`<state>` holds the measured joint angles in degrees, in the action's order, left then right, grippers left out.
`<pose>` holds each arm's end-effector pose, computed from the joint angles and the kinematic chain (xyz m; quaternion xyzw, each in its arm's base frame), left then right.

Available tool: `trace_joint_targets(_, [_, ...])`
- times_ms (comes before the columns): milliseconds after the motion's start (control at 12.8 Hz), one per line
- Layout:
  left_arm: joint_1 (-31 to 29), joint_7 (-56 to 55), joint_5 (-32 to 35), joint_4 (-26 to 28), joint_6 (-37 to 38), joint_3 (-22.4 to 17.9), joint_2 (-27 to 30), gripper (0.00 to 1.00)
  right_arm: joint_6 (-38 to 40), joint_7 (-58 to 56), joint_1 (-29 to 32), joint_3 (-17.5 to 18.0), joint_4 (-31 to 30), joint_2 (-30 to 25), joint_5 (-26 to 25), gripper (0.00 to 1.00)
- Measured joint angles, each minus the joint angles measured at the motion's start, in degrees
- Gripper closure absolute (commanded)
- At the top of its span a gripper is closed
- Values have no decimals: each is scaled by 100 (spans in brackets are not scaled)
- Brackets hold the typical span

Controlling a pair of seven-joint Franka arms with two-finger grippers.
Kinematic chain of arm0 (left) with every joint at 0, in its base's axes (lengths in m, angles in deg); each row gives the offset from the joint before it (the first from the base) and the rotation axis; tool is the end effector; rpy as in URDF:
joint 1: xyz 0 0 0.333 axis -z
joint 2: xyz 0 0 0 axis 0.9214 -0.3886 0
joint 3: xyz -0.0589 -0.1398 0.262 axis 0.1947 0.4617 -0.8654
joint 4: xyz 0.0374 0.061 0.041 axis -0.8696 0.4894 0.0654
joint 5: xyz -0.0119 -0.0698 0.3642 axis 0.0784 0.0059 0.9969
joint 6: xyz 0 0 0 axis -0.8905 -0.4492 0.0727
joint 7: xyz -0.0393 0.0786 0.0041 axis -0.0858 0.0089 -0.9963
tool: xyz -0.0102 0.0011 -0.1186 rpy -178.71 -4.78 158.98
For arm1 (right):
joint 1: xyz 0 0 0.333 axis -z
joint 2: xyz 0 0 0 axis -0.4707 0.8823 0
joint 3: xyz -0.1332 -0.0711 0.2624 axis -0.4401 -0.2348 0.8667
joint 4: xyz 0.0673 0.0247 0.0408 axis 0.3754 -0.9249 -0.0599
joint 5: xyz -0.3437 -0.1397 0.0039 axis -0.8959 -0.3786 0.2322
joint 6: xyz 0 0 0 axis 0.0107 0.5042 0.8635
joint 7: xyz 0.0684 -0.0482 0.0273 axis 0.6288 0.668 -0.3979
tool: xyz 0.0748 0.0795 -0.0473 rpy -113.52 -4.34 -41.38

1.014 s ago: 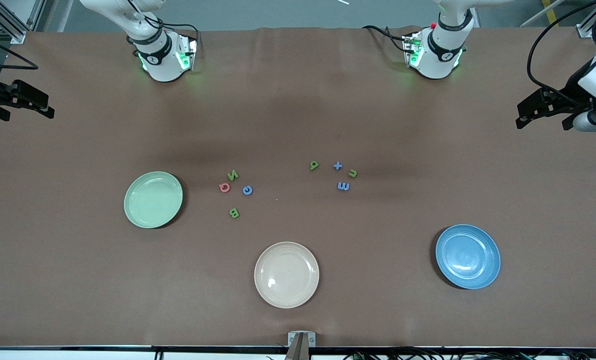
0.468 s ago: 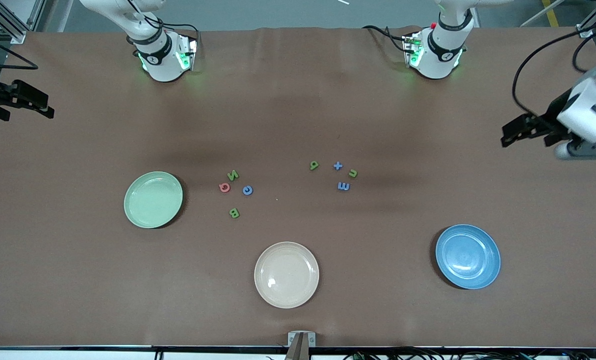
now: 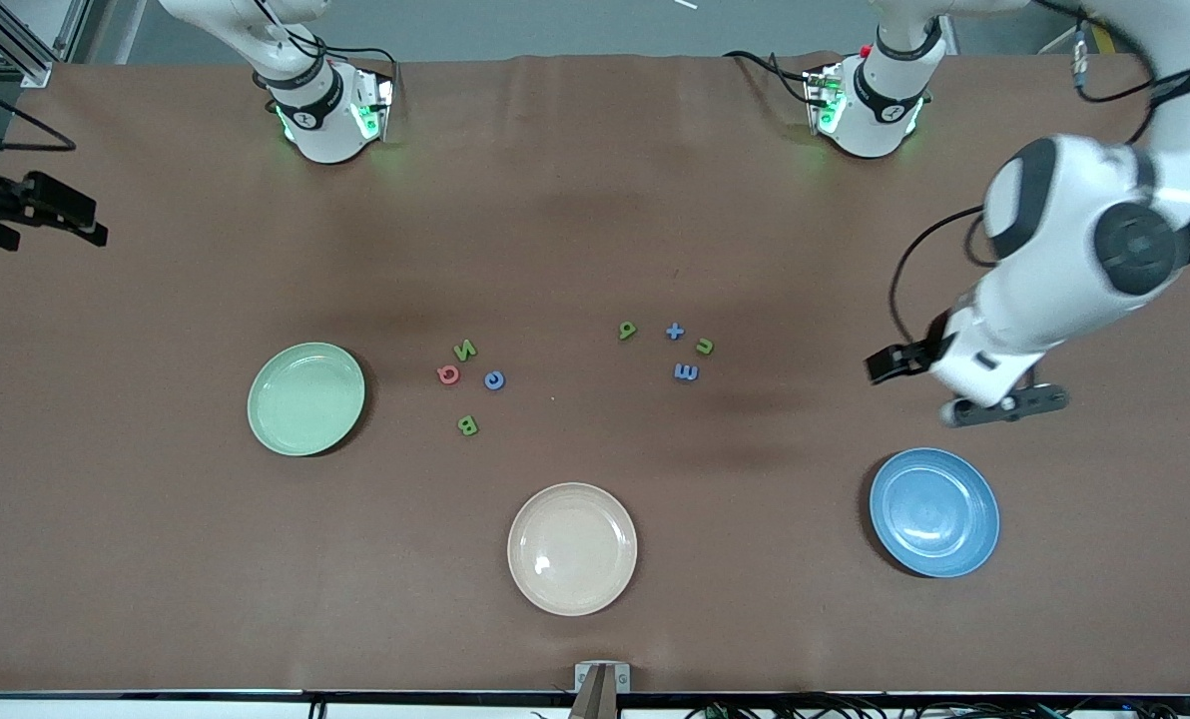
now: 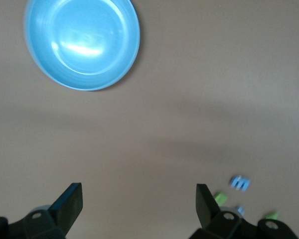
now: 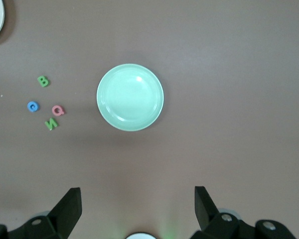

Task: Sort upper and lower case letters into plates
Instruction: 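Move the left gripper and the right gripper out toward the letters, then grasp the green c with the left gripper while the right gripper reaches B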

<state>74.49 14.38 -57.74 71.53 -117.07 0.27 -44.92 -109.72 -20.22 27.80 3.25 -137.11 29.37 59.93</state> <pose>0.5804 -0.1544 0.3843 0.9921 0.1211 -0.0161 0.0267 0.5181 -0.0287 0.5948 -0.9990 -0.0164 0.0404 0.0108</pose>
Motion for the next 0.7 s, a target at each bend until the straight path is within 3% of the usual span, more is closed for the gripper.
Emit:
trace_joint_targets(234, [401, -1087, 0, 592, -834, 14, -263, 1, -301, -1, 2, -2, 11, 457, -10, 0])
trace_joint_targets(390, [697, -1956, 4, 683, -1034, 17, -412, 11, -494, -1, 22, -15, 8, 789, -19, 0])
trace_joint_targets(702, [1115, -3284, 51, 1030, -1809, 21, -659, 12, -939, 330, 45, -26, 1, 1348, 35, 0])
